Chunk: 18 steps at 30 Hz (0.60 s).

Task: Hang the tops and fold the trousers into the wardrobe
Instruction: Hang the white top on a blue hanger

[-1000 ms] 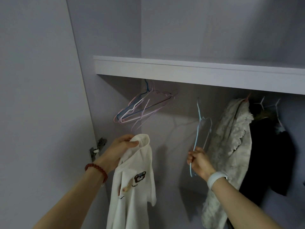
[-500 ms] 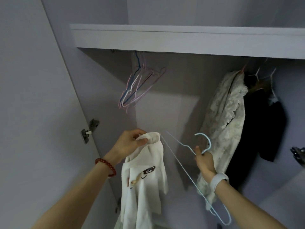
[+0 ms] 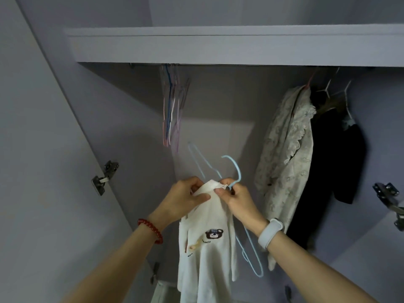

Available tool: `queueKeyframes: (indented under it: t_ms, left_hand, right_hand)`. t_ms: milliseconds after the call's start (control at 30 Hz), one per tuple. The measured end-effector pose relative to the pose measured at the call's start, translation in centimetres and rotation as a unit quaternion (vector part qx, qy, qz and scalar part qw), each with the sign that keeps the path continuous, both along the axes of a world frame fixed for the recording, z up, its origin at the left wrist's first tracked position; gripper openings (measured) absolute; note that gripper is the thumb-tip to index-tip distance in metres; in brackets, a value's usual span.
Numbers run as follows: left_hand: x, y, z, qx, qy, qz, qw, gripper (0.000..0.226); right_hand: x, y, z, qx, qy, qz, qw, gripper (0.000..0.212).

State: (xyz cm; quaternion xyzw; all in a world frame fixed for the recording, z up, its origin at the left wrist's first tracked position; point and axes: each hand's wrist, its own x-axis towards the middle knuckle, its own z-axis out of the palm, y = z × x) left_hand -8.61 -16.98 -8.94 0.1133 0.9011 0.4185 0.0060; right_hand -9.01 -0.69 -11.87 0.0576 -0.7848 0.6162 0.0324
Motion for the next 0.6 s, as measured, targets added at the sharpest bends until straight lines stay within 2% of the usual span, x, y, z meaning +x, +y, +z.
queueKeyframes:
  t_ms: [100,167,300,400,433,500,533,600]
  left_hand:
    - [-0.5,-0.7,-1.1,-0.099,-0.041,-0.001,0.994,0.018]
    - [-0.4,-1.5,-2.5,-0.146,-0.059,0.038,0.987,0.006]
    - [-0.2,-5.3,-5.9,-0.174,-0.136,0.169,0.96,0.016]
    - [-0.7,-7.6,-5.5,-0.178,-0.188,0.23,0.938,0.009]
    - [-1.0,-7.7,-5.0,-0.137,-0.205,0.231,0.941,0.009]
    - [-1.0,-6.9,-3.1,0.038,-0.264,0.214,0.94,0.017]
    - [-0.8,-6.3,-1.9,0.151,-0.293,0.199,0.923,0.021]
    - [-0.7,-5.4,0.1,0.349,-0.324,0.158,0.865,0.026]
  right_hand:
    - [-0.4,0.3,0.6,0.007,0.027,-0.003,1.0,0.013]
    - [-0.7,0.7,0.8,-0.007,0.033,-0.018,0.999,0.017]
    - [-1.6,3.5,0.8,-0.077,0.033,-0.075,0.994,0.027]
    - [-1.1,5.2,0.1,-0.047,0.002,-0.045,0.998,0.023]
    - [-0.8,5.4,-0.4,-0.034,-0.013,-0.035,0.999,0.022]
    - [-0.2,5.7,-1.1,-0.049,-0.053,-0.016,0.997,0.023]
    - [-0.1,5.7,-1.3,-0.072,-0.081,-0.007,0.994,0.024]
    - [0.1,6.0,-1.6,-0.09,-0.094,-0.002,0.992,0.022]
